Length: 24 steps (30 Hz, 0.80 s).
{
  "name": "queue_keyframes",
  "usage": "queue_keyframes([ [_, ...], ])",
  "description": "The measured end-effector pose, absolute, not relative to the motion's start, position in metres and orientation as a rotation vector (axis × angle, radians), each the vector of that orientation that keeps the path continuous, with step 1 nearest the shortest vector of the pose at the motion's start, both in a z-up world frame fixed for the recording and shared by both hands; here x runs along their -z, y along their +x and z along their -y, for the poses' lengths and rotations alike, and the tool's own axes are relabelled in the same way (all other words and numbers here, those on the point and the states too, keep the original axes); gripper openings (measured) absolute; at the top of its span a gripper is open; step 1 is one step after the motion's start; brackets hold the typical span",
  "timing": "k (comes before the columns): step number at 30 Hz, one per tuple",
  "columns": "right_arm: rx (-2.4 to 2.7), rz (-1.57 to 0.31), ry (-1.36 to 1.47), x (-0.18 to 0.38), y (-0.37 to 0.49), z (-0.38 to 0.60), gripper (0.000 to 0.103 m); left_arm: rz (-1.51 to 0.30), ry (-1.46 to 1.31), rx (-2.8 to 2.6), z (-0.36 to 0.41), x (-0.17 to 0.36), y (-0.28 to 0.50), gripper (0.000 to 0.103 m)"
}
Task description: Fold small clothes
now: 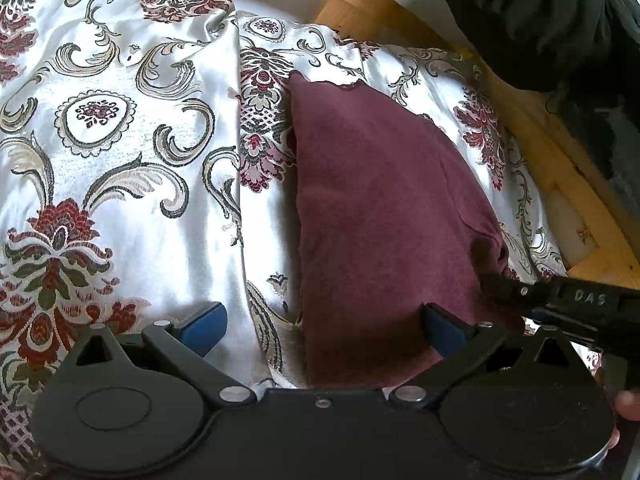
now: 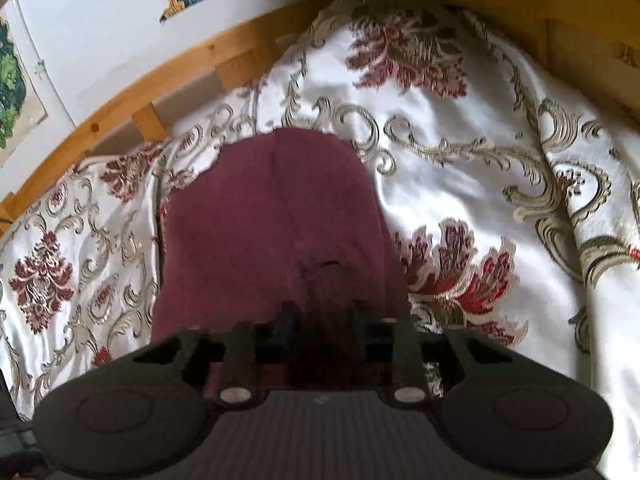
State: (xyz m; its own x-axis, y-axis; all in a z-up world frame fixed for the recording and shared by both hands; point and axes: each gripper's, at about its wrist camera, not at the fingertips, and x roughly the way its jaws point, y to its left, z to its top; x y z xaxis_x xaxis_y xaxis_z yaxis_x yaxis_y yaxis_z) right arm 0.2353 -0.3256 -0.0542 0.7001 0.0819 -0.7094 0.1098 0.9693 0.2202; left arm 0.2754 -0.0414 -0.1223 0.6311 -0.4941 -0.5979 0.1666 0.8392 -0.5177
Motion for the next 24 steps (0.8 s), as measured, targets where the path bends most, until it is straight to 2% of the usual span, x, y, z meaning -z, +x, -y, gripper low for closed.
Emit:
queue_keyframes([
  [7, 0.02, -0.85, 0.144, 0.05, 0.225, 0.316, 0.024, -0.805, -0.421, 0.397, 0.043, 0.124, 0.275, 0.102],
  [11, 0.009, -0.788, 0.286, 0.042, 0.221, 0.334, 0.04, -0.804, -0.43, 0.396, 0.041, 0.124, 0.275, 0.103],
  [13, 0.013, -0.743, 0.358, 0.037, 0.22, 0.343, 0.05, -0.805, -0.434, 0.396, 0.041, 0.125, 0.276, 0.103],
  [14, 0.02, -0.728, 0.387, 0.037, 0.219, 0.347, 0.059, -0.804, -0.432, 0.396, 0.042, 0.125, 0.276, 0.103],
  [15, 0.028, -0.717, 0.407, 0.038, 0.219, 0.351, 0.063, -0.803, -0.43, 0.395, 0.042, 0.125, 0.275, 0.102],
  [18, 0.079, -0.678, 0.453, 0.041, 0.22, 0.36, 0.065, -0.802, -0.43, 0.396, 0.042, 0.124, 0.275, 0.102],
  [22, 0.144, -0.607, 0.459, 0.044, 0.23, 0.368, 0.063, -0.804, -0.415, 0.379, 0.042, 0.123, 0.273, 0.102],
  [24, 0.153, -0.577, 0.45, 0.045, 0.242, 0.371, 0.051, -0.805, -0.41, 0.368, 0.041, 0.123, 0.272, 0.102],
])
